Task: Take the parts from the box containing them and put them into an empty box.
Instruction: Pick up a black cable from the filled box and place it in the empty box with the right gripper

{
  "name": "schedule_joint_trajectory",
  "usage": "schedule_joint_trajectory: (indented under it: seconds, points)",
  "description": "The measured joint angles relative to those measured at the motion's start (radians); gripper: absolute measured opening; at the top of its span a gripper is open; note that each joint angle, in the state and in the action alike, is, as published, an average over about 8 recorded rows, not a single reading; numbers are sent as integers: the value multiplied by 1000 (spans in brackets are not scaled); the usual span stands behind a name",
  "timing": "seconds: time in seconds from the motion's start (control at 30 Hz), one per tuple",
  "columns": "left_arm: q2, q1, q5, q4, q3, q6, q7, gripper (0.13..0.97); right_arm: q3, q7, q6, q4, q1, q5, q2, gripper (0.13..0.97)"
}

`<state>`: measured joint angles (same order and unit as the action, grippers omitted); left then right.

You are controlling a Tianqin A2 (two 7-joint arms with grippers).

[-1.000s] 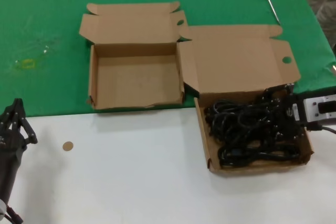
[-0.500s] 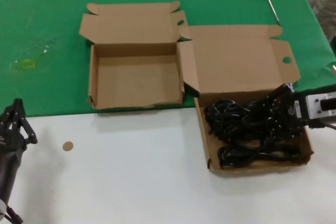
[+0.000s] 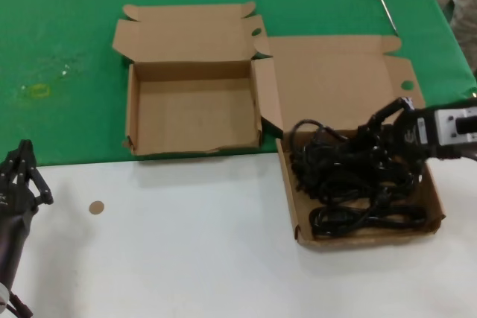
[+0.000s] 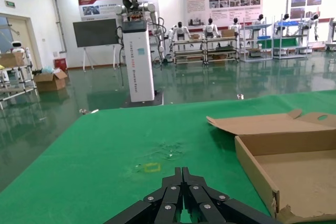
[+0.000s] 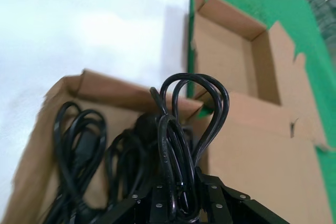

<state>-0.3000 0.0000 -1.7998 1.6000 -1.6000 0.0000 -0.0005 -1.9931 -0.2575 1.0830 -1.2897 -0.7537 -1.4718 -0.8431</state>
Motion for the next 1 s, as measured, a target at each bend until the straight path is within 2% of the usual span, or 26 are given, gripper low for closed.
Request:
schedule_joint_trajectory:
  seconds: [0.33, 1.0]
  points:
    - [0, 0, 0, 0, 0, 0, 0, 152, -23, 26, -36, 1, -65, 34, 89, 230]
    - [0, 0, 0, 0, 0, 0, 0, 152, -153, 138, -182, 116, -230, 205, 440, 228]
